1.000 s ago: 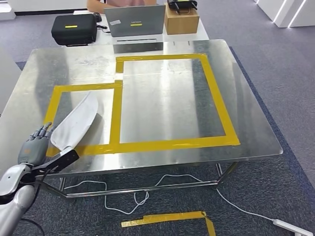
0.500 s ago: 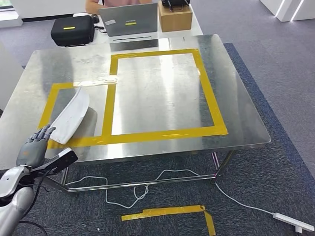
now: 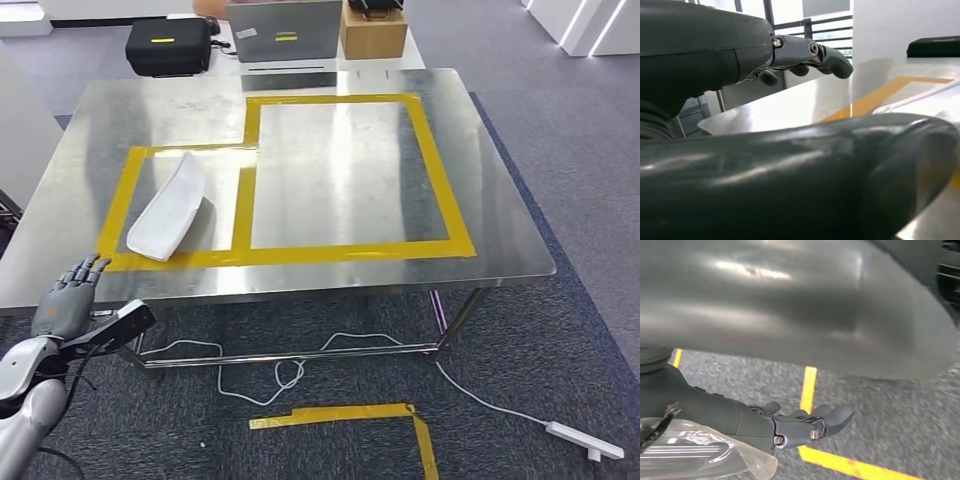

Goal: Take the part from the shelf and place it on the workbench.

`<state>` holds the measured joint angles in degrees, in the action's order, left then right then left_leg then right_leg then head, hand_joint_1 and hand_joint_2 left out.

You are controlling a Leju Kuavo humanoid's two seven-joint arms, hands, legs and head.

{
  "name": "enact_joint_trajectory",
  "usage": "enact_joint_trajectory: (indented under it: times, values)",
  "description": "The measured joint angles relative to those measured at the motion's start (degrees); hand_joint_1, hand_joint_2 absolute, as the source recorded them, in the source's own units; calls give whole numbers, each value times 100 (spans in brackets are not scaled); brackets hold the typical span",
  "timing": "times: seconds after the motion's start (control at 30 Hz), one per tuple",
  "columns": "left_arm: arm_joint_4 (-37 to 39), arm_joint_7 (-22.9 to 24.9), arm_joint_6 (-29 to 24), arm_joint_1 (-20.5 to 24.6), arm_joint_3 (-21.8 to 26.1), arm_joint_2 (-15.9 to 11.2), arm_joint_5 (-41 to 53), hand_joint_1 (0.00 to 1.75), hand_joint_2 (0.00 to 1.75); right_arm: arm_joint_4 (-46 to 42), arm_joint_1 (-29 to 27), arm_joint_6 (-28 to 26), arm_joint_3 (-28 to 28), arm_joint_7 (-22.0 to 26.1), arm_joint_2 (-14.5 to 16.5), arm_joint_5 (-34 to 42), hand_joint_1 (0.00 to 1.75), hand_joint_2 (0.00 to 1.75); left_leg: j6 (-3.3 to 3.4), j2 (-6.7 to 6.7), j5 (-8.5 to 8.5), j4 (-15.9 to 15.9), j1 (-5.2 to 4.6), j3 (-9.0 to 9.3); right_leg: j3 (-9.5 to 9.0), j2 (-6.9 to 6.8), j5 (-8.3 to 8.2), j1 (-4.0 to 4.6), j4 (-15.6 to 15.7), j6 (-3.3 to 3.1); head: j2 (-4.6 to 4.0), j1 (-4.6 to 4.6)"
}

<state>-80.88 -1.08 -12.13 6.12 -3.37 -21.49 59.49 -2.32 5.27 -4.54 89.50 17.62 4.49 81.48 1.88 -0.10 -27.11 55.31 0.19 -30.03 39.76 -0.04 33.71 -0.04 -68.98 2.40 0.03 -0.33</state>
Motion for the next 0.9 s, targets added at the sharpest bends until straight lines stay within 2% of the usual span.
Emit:
enact_joint_trajectory:
  times: [0.03, 0.07, 0.1, 0.13, 0.17, 0.2, 0.23, 0.27, 0.3, 0.33, 0.37, 0.4, 0.43, 0.5, 0.53, 0.57, 0.6, 0.63, 0.67, 0.73, 0.77, 0.83, 0.87, 0.9]
  values:
    - [-1, 2, 1, -14, 1, 1, -2, 0, 0, 10, -1, 5, 0, 0, 1, 2, 0, 0, -2, 0, 54, 6, -4, -75, 57, -1, 119, -4, -316, 13, 0, 0]
    - [-1, 4, 2, -28, 1, 1, -4, 0, 0, 21, -2, 8, 0, 0, 1, 3, 0, 0, -5, 0, 105, 14, -8, -147, 26, -1, 107, -5, -458, 18, 0, 1]
    - [-1, 7, 3, -40, 1, 1, -4, 0, 0, 31, -2, 10, 0, 0, 2, 3, 0, 0, -11, 0, 150, 23, -12, -215, -105, -1, -10, -5, -391, 13, 0, 2]
    - [-1, 10, 4, -50, 2, 1, -5, 0, 0, 41, 0, 12, 0, 0, 2, 3, 0, 0, -21, -2, 194, 34, -17, -278, -346, 0, -174, -4, -106, -4, 0, 1]
    - [-2, 16, 4, -57, 5, -1, -7, 0, 0, 54, 5, 12, 0, 0, 2, 3, 0, 0, -35, -5, 233, 48, -20, -329, -660, 9, -294, -2, 322, -33, 1, 1]
    - [-7, 23, 4, -64, 14, -4, -9, 0, 0, 67, 14, 11, 0, 1, 2, 3, 0, 0, -55, -8, 265, 64, -30, -374, -982, 18, -338, 3, 782, -61, 1, -1]
    - [-13, 32, 6, -73, 25, -9, -13, 0, 0, 77, 25, 10, 0, 1, 2, 3, 0, 0, -81, -9, 307, 76, -38, -406, -1218, 29, -334, 9, 1138, -85, 1, -3]
    - [-19, 41, 10, -84, 37, -14, -15, 0, 0, 86, 34, 9, 0, 1, 2, 5, 0, 0, -110, -8, 351, 83, -41, -430, -1353, 39, -302, 18, 1352, -105, 1, -1]
    - [-24, 55, 16, -102, 52, -20, -18, 0, 0, 92, 37, 8, 0, -1, 2, 8, 0, 0, -143, -8, 398, 81, -42, -449, -1390, 43, -298, 28, 1433, -127, 1, -1]
    - [-25, 69, 25, -131, 68, -27, -19, 0, 0, 96, 34, 8, 0, -3, 3, 11, 0, 0, -176, -7, 430, 79, -34, -466, -1343, 39, -338, 24, 1442, -165, 1, 3]
    - [-26, 87, 37, -171, 88, -37, -20, 0, 0, 100, 29, 9, 0, -4, 4, 15, 0, 0, -210, -8, 390, 103, -25, -491, -1307, 28, -384, 18, 1453, -213, 1, 2]
    - [-27, 106, 50, -219, 112, -49, -20, 0, 0, 104, 25, 9, 0, -7, 6, 18, 0, 0, -244, -8, 251, 206, -17, -538, -1261, 15, -439, 10, 1463, -268, 1, -11]
    - [-27, 123, 65, -269, 139, -61, -20, 0, 0, 108, 22, 10, 0, -8, 8, 21, 0, 0, -279, -7, 15, 427, -8, -619, -1198, 1, -497, 0, 1473, -312, 0, -24]
    - [-27, 165, 106, -381, 190, -73, -20, 0, 0, 117, 16, 13, 0, -11, 10, 29, 0, 0, -337, -6, -547, 1167, 12, -832, -1052, -14, -608, 10, 1452, -355, -1, -48]
    - [-27, 188, 131, -452, 215, -73, -20, 0, 0, 119, 8, 16, 0, -11, 10, 33, 0, 0, -357, -5, -712, 1521, 21, -902, -963, -18, -663, 14, 1435, -355, -1, -50]
    - [-26, 211, 154, -535, 241, -72, -20, 0, 0, 121, 0, 20, 0, -11, 10, 37, 0, 0, -369, -5, -747, 1732, 28, -897, -877, -21, -713, 17, 1413, -351, 0, -50]
    - [-26, 229, 170, -619, 270, -70, -21, 0, 0, 122, -10, 23, 0, -10, 10, 41, 0, 0, -374, -5, -659, 1732, 34, -793, -791, -22, -754, 17, 1384, -341, 0, -50]
    - [-25, 244, 181, -698, 303, -68, -24, 0, 0, 122, -19, 25, 0, -8, 11, 46, 0, 0, -371, -5, -500, 1511, 38, -588, -707, -23, -789, 15, 1347, -327, 0, -51]
    - [-25, 256, 193, -767, 338, -67, -28, 0, 0, 122, -25, 27, 0, -7, 13, 55, 0, 0, -361, -4, -360, 1125, 40, -305, -633, -25, -817, 14, 1304, -307, 1, -52]
    - [-25, 272, 223, -892, 416, -55, -38, 0, 0, 122, -29, 32, 0, -3, 16, 76, 0, 0, -312, -5, -291, 326, 24, 208, -522, -28, -873, 25, 1228, -251, 1, -48]
    - [-22, 278, 246, -963, 452, -43, -43, 0, 0, 122, -30, 37, 0, -1, 16, 89, 0, 0, -282, -6, -322, 102, 11, 333, -493, -29, -908, 28, 1209, -218, 1, -47]
    - [-4, 289, 303, -1133, 509, 3, -51, 0, 0, 125, -40, 53, 0, 5, 16, 113, 0, 0, -208, -5, -313, 6, -12, 336, -464, -26, -995, 24, 1214, -145, 1, -47]
    - [14, 293, 334, -1220, 526, 42, -54, 0, 0, 129, -49, 63, 0, 7, 16, 127, 0, 0, -163, 4, -263, -6, -9, 302, -442, -18, -984, 18, 1204, -113, 1, -55]
    - [39, 293, 358, -1303, 538, 94, -56, 0, 0, 135, -59, 72, 0, 10, 15, 139, 0, 0, -110, 14, -206, -18, -1, 257, -389, -10, -874, 14, 1131, -80, 1, -48]
